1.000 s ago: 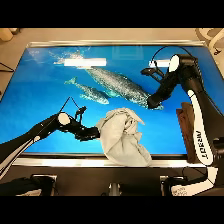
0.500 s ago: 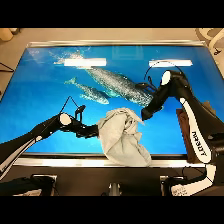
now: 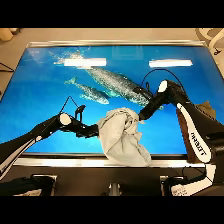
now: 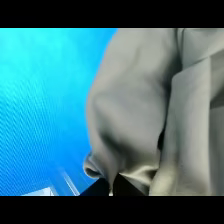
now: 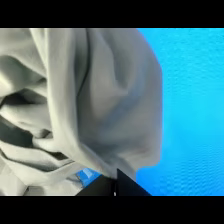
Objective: Fold the shirts.
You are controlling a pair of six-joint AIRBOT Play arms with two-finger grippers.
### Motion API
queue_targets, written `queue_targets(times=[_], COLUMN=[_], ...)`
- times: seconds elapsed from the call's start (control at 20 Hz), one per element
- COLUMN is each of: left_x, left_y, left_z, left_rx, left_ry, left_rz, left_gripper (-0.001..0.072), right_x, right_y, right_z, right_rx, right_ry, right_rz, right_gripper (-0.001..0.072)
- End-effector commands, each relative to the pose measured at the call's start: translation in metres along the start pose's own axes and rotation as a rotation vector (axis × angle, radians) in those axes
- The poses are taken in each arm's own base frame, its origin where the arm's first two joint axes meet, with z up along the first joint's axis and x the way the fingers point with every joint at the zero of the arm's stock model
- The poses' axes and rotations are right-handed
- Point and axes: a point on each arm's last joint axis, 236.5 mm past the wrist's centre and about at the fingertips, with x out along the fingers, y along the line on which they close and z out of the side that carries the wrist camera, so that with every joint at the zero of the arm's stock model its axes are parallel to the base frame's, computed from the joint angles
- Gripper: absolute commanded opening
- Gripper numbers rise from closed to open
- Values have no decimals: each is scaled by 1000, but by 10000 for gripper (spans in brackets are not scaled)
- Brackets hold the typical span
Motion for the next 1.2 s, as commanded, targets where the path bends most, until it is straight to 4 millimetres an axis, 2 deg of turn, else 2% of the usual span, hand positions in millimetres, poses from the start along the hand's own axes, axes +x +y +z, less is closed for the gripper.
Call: queue_targets(times=[0.0, 0.1, 0.15, 0.2, 0.25, 0.3, 0.35, 0.4, 0.45, 0.5, 0.55, 0.6, 0.65, 0.75, 0.8, 0.9, 1.0, 1.15], left_x=[-12, -48, -79, -118, -170, -228, -300, -371, -449, -522, -580, -627, -665, -707, -715, -718, -715, -710], left_y=[-9, -28, -43, -59, -78, -98, -121, -142, -164, -184, -201, -215, -226, -236, -237, -237, -237, -236], left_z=[8, 37, 59, 81, 104, 120, 131, 131, 120, 99, 73, 44, 15, -27, -37, -41, -35, -25], left_rx=[29, 128, 198, 268, 349, 422, 490, 539, 579, 608, 631, 654, 678, 705, 710, 712, 710, 720], left_ry=[-38, -154, -249, -358, -498, -645, -817, -981, -1161, -1342, -1494, -1623, -1734, -1864, -1892, -1903, -1894, -1882], left_rz=[-12, -15, -13, -6, 8, 27, 44, 52, 47, 22, -19, -65, -111, -173, -186, -190, -186, -142], left_gripper=[19, 18, 18, 18, 18, 18, 18, 17, 17, 17, 17, 17, 17, 18, 17, 17, 17, 17], right_x=[-11, -51, -86, -130, -189, -253, -329, -400, -471, -524, -566, -588, -597, -596, -591, -578, -570, -577], right_y=[-1, 1, 2, 5, 13, 29, 56, 89, 129, 167, 204, 233, 254, 273, 274, 265, 259, 255], right_z=[11, 28, 45, 62, 82, 96, 103, 98, 81, 57, 29, 3, -18, -44, -51, -58, -58, -60], right_rx=[-14, -98, -135, -177, -227, -281, -337, -381, -420, -449, -473, -488, -505, -519, -505, -456, -445, -439], right_ry=[-49, -137, -223, -324, -462, -610, -781, -948, -1123, -1270, -1400, -1480, -1516, -1500, -1476, -1417, -1378, -1378], right_rz=[-31, -122, -209, -310, -439, -568, -708, -837, -970, -1073, -1154, -1195, -1219, -1233, -1227, -1199, -1193, -1235], right_gripper=[22, 22, 22, 22, 22, 22, 21, 21, 21, 21, 21, 21, 22, 22, 22, 22, 22, 22])
